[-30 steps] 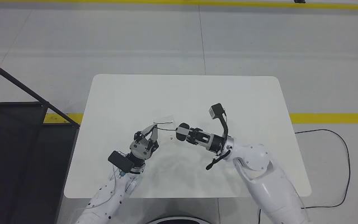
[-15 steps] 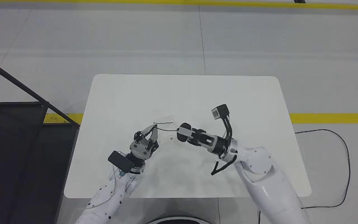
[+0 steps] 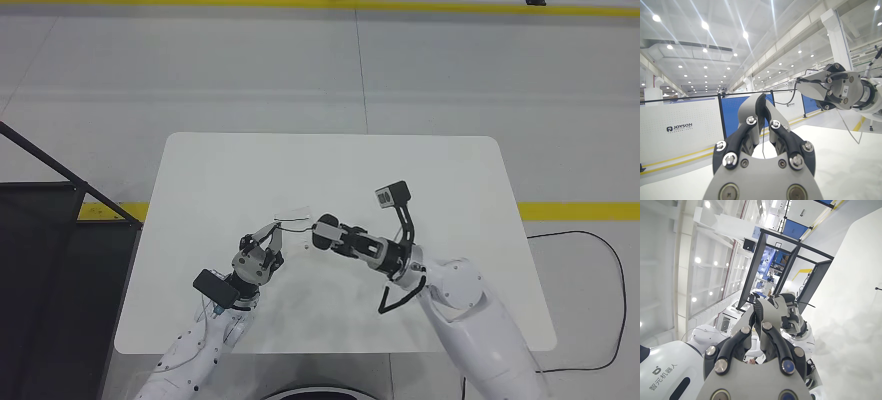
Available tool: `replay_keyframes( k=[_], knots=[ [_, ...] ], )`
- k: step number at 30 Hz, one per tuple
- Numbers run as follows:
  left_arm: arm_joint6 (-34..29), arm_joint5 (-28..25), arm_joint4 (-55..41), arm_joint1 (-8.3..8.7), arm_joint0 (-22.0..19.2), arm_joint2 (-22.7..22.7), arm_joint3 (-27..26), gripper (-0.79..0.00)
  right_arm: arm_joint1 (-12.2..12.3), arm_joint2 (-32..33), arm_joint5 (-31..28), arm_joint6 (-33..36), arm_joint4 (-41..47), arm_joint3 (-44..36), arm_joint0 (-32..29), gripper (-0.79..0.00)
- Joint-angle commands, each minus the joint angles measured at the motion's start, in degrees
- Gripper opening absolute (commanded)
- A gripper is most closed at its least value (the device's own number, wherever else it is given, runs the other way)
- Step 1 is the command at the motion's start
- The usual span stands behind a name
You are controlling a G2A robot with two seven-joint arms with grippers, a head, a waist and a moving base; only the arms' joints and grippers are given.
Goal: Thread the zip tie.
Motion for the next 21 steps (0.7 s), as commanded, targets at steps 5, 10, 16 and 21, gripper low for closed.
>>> replay_keyframes(
  k=[5,10,16,21],
  knots=[
    [0.0,0.0,0.0,0.0,0.0,0.0,0.0,-0.785,-0.3,-0.8,-0.3,-1.0,0.1,0.0,0.7,-0.785],
    [0.0,0.0,0.0,0.0,0.0,0.0,0.0,-0.785,-0.7,-1.7,-1.4,-1.8,0.0,0.2,1.4,-0.785],
    [0.0,0.0,0.0,0.0,0.0,0.0,0.0,-0.785,-1.2,-2.6,-3.3,-3.6,-0.1,0.1,2.1,-0.785],
    [0.0,0.0,0.0,0.0,0.0,0.0,0.0,-0.785,-1.5,-2.9,-3.9,-4.6,-0.1,0.5,2.5,-0.785]
  ],
)
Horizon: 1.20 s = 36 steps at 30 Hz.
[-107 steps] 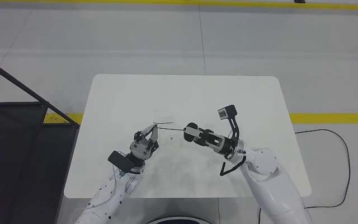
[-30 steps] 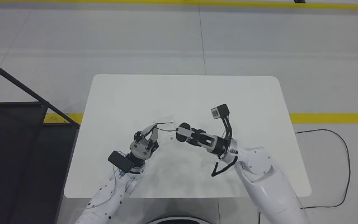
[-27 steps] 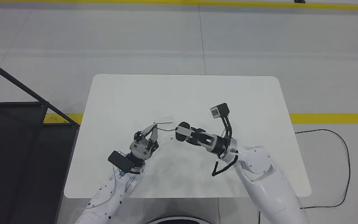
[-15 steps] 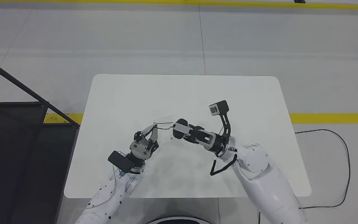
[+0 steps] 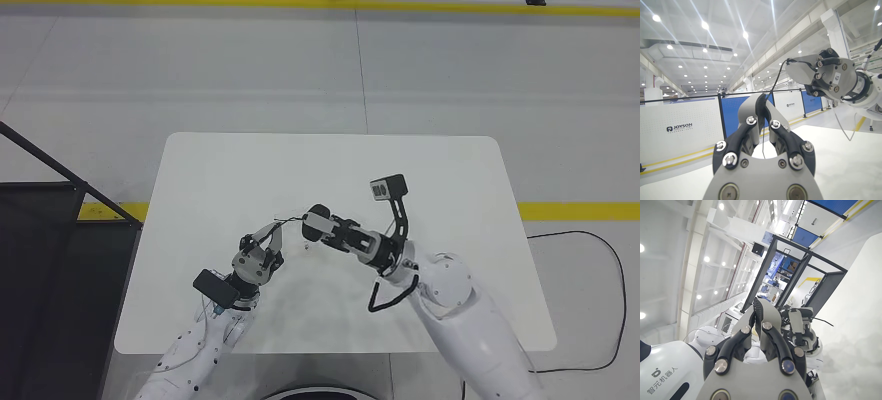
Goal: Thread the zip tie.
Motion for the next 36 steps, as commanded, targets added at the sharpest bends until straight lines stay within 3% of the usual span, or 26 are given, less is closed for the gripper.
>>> replay_keyframes(
  k=[1,9,18,28,36],
  knots=[
    [0.0,0.0,0.0,0.0,0.0,0.0,0.0,-0.785,-0.1,-0.1,0.0,-0.2,0.0,0.3,0.2,-0.785],
    [0.0,0.0,0.0,0.0,0.0,0.0,0.0,-0.785,-0.4,-0.1,-0.6,-0.8,-0.7,0.9,0.2,-0.785],
    [-0.9,1.4,-0.2,-0.09,0.9,-0.7,-2.1,-0.785,0.7,4.5,-2.3,1.3,-0.3,-2.5,-5.1,-0.785],
    [2.0,6.4,1.3,-0.77,1.1,-0.9,-2.4,-0.785,2.2,10.0,8.7,0.3,-3.6,-6.6,-10.5,-0.785],
    [2.1,6.5,1.4,-0.89,1.0,-0.8,-2.2,-0.785,2.2,10.1,9.0,0.2,-4.0,-6.8,-10.6,-0.785]
  ],
)
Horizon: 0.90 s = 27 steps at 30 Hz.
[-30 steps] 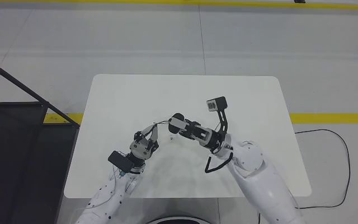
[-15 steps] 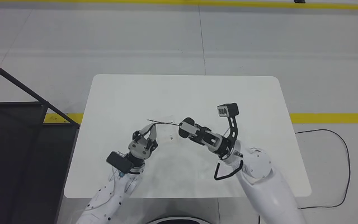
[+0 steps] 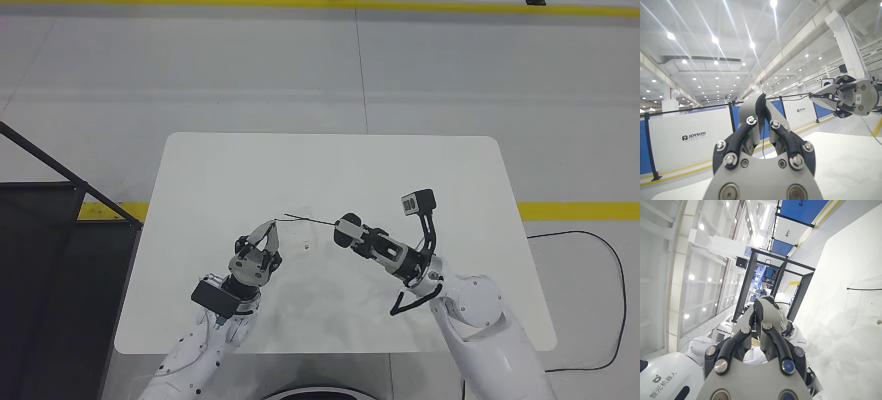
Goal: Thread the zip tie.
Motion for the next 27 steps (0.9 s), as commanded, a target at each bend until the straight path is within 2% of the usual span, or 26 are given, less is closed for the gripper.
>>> replay_keyframes(
  k=[1,10,19,27],
  knots=[
    [0.0,0.0,0.0,0.0,0.0,0.0,0.0,-0.785,0.0,0.0,0.0,0.0,0.0,0.0,0.0,-0.785],
    [0.0,0.0,0.0,0.0,0.0,0.0,0.0,-0.785,-0.1,-0.1,0.3,-1.4,0.3,-0.2,-0.3,-0.785],
    [-2.3,1.4,-1.9,-0.67,-0.1,0.0,-0.8,-0.785,-0.6,-0.6,-2.4,1.1,13.0,2.8,-0.5,-0.785],
    [-0.7,1.5,-2.0,-1.43,-1.2,0.9,0.3,-0.785,-0.6,-1.1,4.0,7.7,19.3,5.8,1.0,-0.785]
  ],
)
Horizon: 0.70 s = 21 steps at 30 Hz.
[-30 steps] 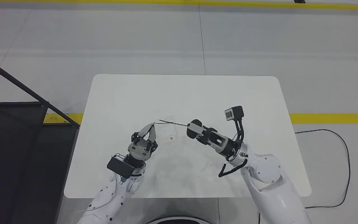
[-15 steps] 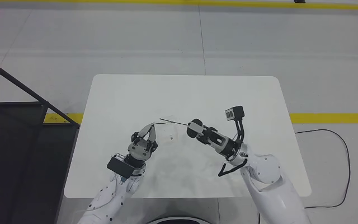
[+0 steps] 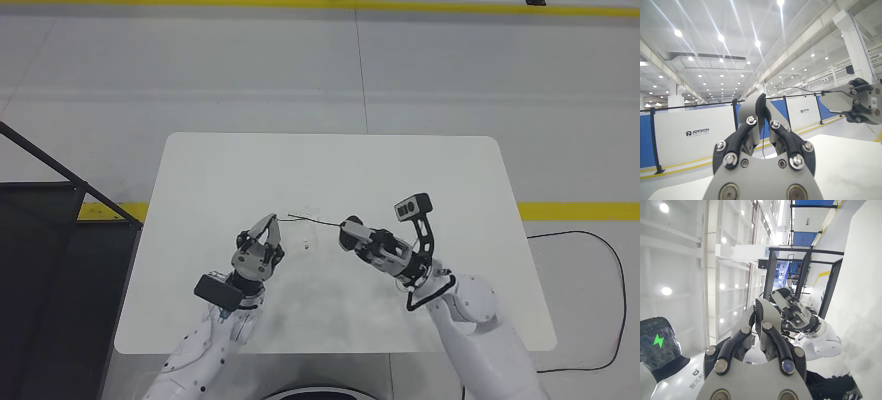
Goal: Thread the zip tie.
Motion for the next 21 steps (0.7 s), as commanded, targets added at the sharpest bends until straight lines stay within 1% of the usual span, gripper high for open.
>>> replay_keyframes(
  k=[1,5,11,14,21],
  knots=[
    [0.7,0.1,0.0,-0.19,-0.3,0.2,0.5,-0.785,0.0,-0.2,1.6,0.9,0.7,0.5,0.4,-0.785],
    [1.1,0.3,-0.2,-0.33,-0.5,0.3,0.7,-0.785,0.0,-0.7,3.8,3.8,2.3,1.2,1.0,-0.785],
    [1.1,0.3,-0.2,-0.33,-0.5,0.3,0.7,-0.785,0.2,-0.4,5.3,7.5,3.8,1.4,0.8,-0.785],
    [1.1,0.3,-0.2,-0.33,-0.5,0.3,0.7,-0.785,0.2,-0.3,5.6,7.5,4.9,1.4,1.0,-0.785],
    [1.1,0.3,-0.2,-0.33,-0.5,0.3,0.7,-0.785,-0.3,-1.7,8.4,5.2,6.3,2.7,3.3,-0.785]
  ],
)
